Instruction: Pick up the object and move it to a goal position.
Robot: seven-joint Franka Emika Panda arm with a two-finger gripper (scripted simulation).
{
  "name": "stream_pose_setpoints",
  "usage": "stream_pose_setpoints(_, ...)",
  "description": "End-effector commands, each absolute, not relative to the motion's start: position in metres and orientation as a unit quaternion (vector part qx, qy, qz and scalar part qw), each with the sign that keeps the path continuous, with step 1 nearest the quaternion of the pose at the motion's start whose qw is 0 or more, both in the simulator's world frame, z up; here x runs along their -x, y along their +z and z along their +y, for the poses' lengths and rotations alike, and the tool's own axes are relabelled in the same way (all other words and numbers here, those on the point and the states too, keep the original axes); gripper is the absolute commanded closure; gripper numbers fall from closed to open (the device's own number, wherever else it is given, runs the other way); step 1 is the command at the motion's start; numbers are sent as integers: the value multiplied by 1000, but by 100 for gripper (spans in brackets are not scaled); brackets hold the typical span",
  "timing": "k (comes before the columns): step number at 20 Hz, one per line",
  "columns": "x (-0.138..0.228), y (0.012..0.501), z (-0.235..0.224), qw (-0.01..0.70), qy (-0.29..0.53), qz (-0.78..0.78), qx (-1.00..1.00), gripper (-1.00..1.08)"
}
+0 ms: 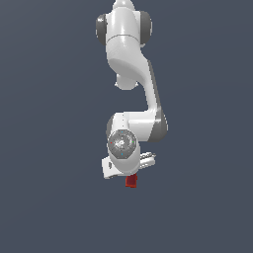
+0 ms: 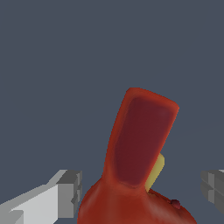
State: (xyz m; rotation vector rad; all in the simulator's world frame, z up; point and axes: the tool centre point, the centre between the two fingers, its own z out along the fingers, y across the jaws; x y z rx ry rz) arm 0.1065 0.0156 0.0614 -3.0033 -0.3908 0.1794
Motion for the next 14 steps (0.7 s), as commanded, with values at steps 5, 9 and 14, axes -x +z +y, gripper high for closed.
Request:
stream_pose_setpoints(5, -109, 55, 16, 57, 62, -133, 988, -100)
stream_pose_setpoints(9, -108, 51, 16, 57, 62, -132, 988, -100)
stream_pose_setpoints(14, -105, 30, 19, 57, 62, -133, 988, -100)
